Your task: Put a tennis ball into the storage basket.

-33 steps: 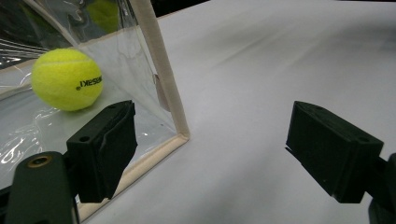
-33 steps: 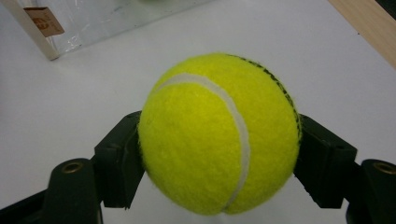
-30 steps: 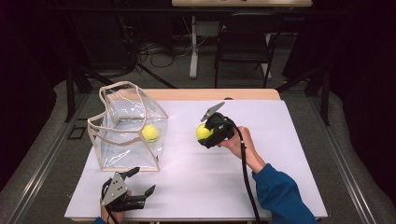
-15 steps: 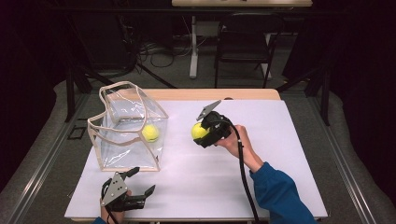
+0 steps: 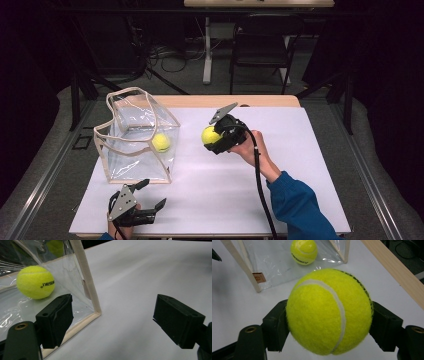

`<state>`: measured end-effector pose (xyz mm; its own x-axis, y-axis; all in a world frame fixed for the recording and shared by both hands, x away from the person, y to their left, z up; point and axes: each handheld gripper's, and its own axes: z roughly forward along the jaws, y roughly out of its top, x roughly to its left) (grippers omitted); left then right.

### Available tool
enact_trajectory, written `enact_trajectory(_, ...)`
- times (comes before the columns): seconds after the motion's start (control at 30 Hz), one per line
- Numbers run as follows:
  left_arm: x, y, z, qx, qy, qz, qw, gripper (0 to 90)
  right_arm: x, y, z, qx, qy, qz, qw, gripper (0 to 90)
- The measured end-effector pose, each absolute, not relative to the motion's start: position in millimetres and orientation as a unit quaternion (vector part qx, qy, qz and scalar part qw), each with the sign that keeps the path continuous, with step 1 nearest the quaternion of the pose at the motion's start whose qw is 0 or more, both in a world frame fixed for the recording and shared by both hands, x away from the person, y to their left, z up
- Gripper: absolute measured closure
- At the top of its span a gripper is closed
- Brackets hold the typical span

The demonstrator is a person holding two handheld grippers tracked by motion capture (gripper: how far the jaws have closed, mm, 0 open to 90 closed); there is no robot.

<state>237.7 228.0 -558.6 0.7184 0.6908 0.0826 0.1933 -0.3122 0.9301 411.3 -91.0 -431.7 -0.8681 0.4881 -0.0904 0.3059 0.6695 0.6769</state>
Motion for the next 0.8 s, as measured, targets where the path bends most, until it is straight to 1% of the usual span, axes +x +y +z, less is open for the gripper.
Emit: enact_trajectory(0.8, 237.3, 228.1, -558.5, 0.772, 0.286, 0.245, 0.512, 16.1, 414.3, -74.6, -421.1, 0.206, 0.9, 0.357, 0.142, 25.7)
